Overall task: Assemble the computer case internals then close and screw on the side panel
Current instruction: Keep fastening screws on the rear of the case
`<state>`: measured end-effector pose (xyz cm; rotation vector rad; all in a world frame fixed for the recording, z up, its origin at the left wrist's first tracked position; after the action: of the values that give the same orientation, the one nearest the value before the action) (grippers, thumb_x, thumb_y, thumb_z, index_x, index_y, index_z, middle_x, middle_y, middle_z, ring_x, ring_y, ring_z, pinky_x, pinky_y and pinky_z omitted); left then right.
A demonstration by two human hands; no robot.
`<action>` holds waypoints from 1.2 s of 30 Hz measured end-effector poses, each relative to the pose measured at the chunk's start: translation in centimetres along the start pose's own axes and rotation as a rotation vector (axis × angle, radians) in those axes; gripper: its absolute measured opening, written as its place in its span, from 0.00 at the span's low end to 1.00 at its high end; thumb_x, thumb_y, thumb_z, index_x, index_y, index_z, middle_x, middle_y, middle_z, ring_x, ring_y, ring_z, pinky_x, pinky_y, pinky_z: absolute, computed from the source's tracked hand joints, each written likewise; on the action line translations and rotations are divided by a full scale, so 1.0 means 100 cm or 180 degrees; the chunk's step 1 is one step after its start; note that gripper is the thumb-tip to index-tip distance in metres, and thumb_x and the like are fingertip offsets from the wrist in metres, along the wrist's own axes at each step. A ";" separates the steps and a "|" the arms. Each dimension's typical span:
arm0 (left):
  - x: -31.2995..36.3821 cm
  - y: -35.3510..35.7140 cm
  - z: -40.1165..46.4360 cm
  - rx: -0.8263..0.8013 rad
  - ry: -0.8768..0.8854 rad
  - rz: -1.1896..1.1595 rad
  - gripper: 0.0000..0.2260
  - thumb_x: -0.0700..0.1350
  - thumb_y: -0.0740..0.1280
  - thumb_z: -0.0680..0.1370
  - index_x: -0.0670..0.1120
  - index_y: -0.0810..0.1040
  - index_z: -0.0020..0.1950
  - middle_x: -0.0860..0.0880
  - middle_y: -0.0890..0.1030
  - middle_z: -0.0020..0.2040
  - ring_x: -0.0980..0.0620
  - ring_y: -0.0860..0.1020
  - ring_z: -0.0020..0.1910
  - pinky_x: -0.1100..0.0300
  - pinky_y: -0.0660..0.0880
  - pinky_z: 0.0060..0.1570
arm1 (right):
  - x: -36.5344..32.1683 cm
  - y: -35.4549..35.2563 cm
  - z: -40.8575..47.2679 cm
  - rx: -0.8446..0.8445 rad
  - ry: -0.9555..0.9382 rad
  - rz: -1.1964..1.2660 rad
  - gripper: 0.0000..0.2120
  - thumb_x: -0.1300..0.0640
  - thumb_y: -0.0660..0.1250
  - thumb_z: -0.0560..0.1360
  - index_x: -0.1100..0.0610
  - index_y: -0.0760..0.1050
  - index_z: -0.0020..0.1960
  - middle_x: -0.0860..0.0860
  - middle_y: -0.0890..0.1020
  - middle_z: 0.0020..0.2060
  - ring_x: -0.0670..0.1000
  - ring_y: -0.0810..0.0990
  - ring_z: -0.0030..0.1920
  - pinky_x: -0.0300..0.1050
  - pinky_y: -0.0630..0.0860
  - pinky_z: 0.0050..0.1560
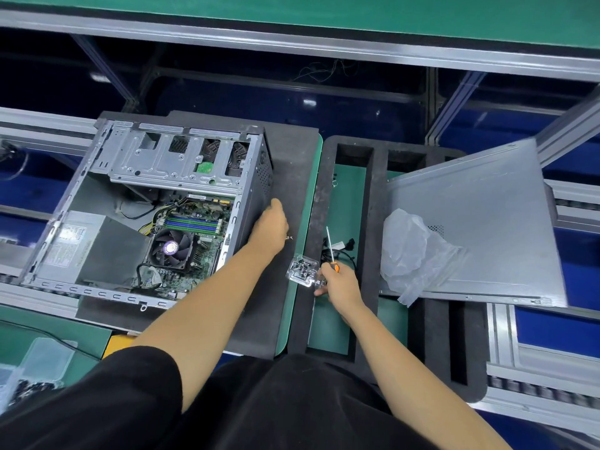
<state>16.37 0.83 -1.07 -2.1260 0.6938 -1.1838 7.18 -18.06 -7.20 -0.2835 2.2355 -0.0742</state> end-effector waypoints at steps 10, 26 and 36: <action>-0.009 0.009 -0.008 -0.0146 -0.0533 -0.0380 0.09 0.47 0.60 0.74 0.48 0.79 0.48 0.47 0.86 0.37 0.46 0.81 0.42 0.49 0.77 0.45 | -0.005 -0.002 -0.001 -0.0047 0.0020 -0.0125 0.09 0.55 0.62 0.78 0.58 0.75 0.42 0.53 0.80 0.39 0.51 0.83 0.29 0.47 0.71 0.41; -0.005 0.027 -0.009 -0.0819 0.0915 0.0530 0.22 0.40 0.82 0.65 0.58 0.74 0.47 0.62 0.81 0.39 0.62 0.78 0.33 0.56 0.78 0.41 | -0.001 -0.002 0.006 -0.0031 0.0063 -0.0027 0.09 0.52 0.63 0.73 0.55 0.77 0.39 0.46 0.82 0.33 0.57 0.85 0.32 0.49 0.75 0.41; -0.003 0.033 -0.022 -0.1369 0.1334 0.1736 0.22 0.48 0.82 0.65 0.56 0.75 0.53 0.58 0.81 0.40 0.57 0.78 0.41 0.59 0.68 0.36 | 0.003 -0.003 0.009 -0.0056 0.0052 0.0026 0.09 0.52 0.63 0.72 0.57 0.76 0.40 0.45 0.82 0.33 0.57 0.84 0.31 0.51 0.75 0.43</action>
<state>13.81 -1.78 -2.62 -1.8114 1.7223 -1.2440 7.75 -18.37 -7.90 -0.2843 2.2544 -0.0527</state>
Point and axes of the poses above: each hand's wrist, its own z-axis towards the middle knuckle, its own y-axis out of the palm, x = y × z, the point moved 5 cm from there along z, towards the middle knuckle
